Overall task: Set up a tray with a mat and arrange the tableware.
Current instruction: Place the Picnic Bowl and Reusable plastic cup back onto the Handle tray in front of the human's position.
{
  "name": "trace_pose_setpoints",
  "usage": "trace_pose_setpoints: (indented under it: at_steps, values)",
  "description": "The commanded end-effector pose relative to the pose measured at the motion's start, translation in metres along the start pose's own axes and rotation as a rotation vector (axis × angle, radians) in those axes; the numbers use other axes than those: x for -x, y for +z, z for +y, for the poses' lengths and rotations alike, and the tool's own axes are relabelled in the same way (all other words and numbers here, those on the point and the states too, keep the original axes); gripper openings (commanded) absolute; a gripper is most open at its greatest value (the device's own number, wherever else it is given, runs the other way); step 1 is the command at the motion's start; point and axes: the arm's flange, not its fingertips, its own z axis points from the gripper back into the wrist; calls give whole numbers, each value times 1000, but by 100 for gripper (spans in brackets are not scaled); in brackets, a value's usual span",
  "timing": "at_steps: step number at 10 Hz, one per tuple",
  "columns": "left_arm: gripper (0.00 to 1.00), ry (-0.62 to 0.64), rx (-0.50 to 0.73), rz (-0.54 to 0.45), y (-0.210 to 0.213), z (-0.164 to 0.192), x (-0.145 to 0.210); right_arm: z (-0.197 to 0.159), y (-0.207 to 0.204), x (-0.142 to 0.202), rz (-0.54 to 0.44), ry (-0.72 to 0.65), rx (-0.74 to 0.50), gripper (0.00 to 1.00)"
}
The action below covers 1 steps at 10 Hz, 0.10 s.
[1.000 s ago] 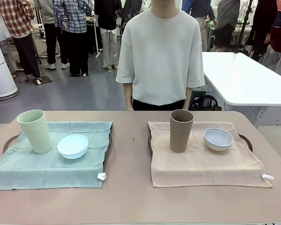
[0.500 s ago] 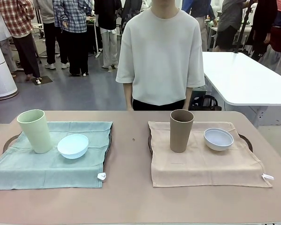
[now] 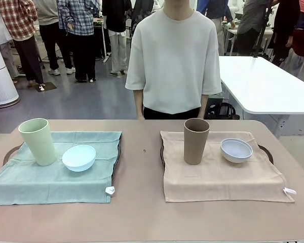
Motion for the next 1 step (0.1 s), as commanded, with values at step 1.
trace_pose_setpoints:
  at_steps: [1]
  values:
    - [100,10,-19,-3,-3,-3,4,-1,5,2,2,-1,-6,100]
